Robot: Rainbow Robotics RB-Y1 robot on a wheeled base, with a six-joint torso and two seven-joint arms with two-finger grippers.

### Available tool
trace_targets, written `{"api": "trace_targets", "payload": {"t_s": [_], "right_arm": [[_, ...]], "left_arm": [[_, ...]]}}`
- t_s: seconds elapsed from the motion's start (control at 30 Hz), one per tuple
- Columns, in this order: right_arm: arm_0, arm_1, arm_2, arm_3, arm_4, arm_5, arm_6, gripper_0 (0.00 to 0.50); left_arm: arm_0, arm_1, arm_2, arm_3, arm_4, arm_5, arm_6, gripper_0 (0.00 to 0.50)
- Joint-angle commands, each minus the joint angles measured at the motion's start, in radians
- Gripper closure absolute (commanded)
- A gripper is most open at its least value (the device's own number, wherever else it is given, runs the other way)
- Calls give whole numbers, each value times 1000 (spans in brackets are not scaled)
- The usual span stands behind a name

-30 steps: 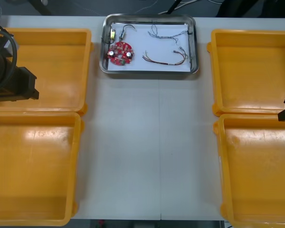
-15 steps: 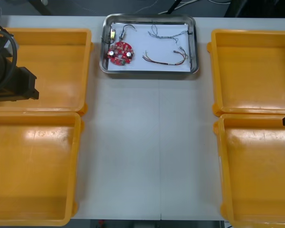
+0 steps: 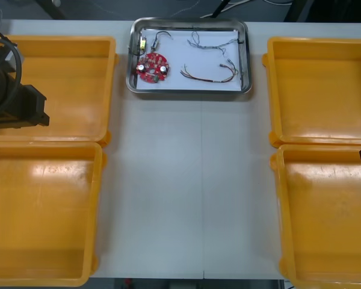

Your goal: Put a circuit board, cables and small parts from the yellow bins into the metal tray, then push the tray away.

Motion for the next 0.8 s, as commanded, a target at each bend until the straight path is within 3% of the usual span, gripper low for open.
{"api": "trace_targets", "payload": {"t_s": [0.03, 0.8], "right_arm": [[18, -8, -31, -3, 30, -26, 33, 0], [55, 33, -56, -55, 36, -69, 43, 0]], "left_arm": [[7, -8, 30, -20, 6, -8, -46, 0], [7, -8, 30, -20, 6, -8, -46, 0]]}}
